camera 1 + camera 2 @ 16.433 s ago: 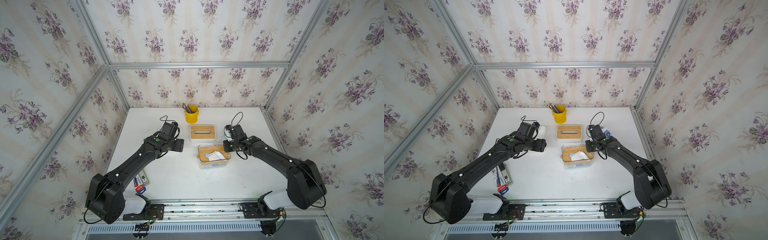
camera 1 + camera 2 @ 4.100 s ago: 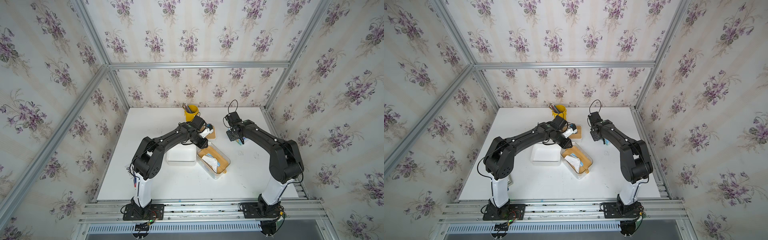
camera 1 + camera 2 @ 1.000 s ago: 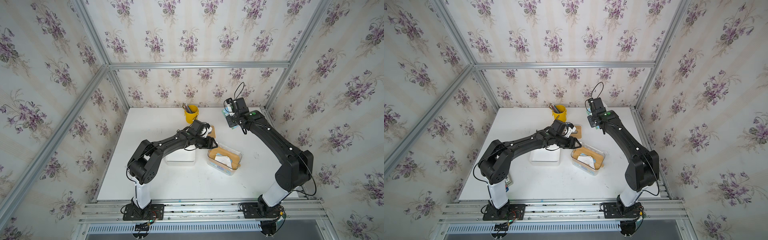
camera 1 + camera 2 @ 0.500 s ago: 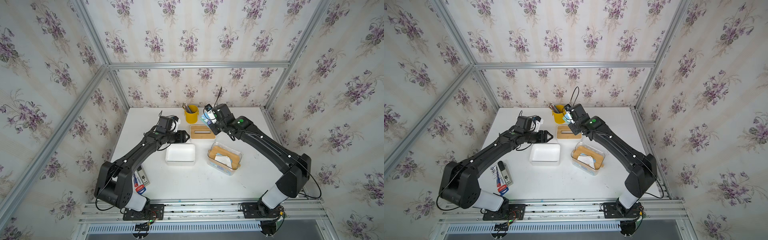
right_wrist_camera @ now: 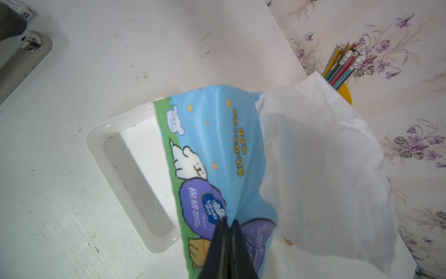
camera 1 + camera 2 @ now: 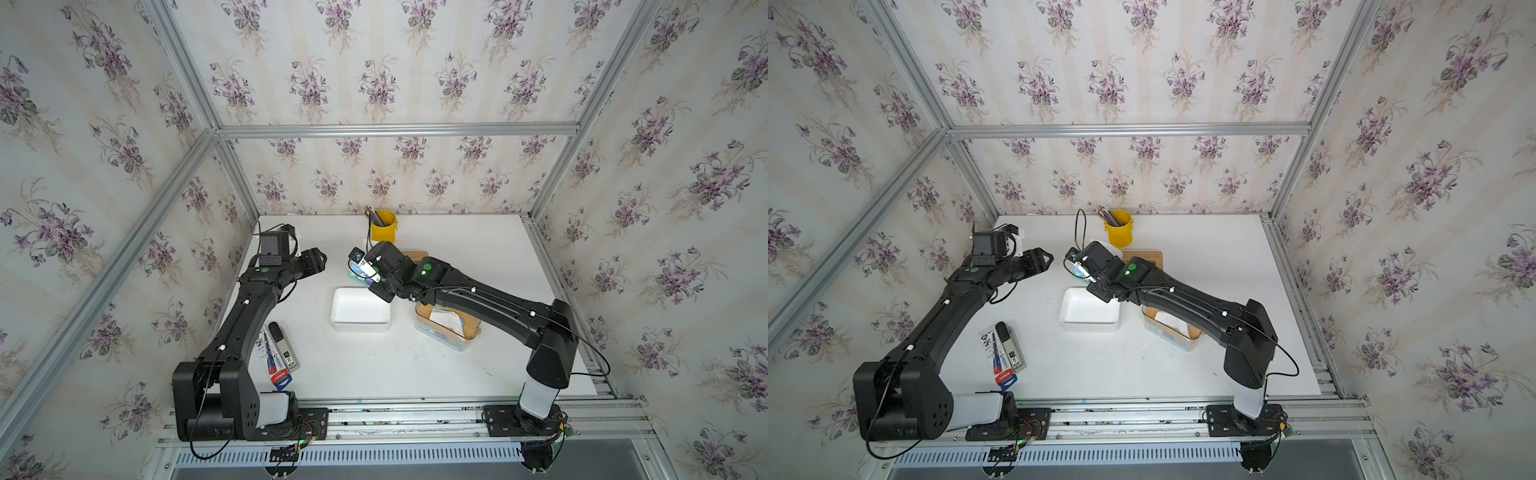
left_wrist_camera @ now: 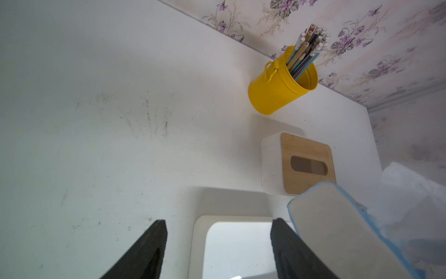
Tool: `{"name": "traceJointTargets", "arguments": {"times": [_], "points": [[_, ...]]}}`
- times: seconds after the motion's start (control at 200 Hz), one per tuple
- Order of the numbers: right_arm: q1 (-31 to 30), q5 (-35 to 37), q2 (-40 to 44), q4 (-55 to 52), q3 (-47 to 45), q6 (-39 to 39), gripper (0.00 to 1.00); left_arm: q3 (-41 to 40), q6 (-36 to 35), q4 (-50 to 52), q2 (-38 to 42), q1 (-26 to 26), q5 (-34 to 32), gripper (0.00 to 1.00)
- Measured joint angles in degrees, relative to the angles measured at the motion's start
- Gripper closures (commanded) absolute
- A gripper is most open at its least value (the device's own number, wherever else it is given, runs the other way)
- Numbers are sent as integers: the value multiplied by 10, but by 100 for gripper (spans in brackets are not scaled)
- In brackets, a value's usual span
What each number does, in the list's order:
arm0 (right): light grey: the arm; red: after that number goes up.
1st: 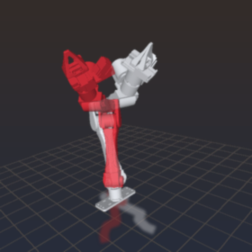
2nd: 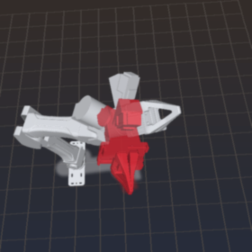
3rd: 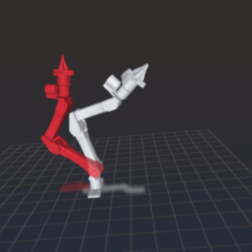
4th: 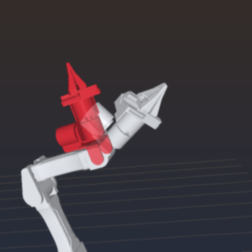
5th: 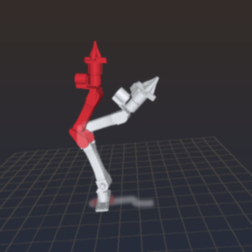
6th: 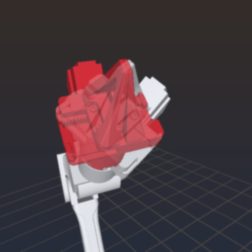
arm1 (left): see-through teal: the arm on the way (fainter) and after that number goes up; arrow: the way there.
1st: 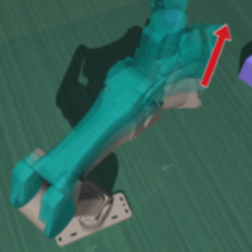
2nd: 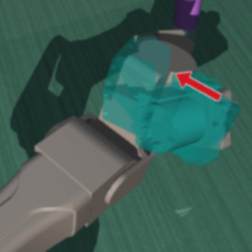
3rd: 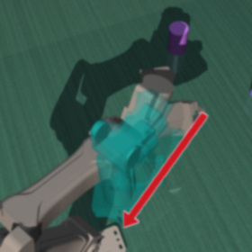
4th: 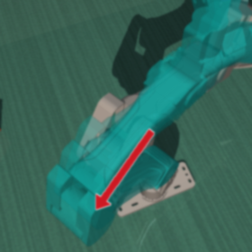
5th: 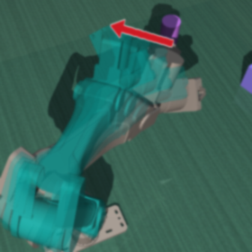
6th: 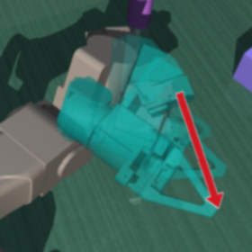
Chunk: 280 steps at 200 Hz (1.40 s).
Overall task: Put the tissue paper into the tissue box
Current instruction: Place the paper towel in the tissue box.
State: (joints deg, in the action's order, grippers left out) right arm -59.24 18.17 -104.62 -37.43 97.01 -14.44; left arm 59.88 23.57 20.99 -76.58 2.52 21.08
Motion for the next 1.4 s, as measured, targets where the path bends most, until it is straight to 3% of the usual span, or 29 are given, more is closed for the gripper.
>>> {"name": "traceJointTargets", "arguments": {"times": [0.245,0.929,1.399], "points": [[-55,32,-47,3,6,-21,100,-13,0,-10,7,46,1,27],[-92,110,-119,46,-54,-70,100,-43,9,-30,5,53,55,27],[-84,87,-112,89,-79,-93,68,-85,11,-46,5,43,90,27]]}}
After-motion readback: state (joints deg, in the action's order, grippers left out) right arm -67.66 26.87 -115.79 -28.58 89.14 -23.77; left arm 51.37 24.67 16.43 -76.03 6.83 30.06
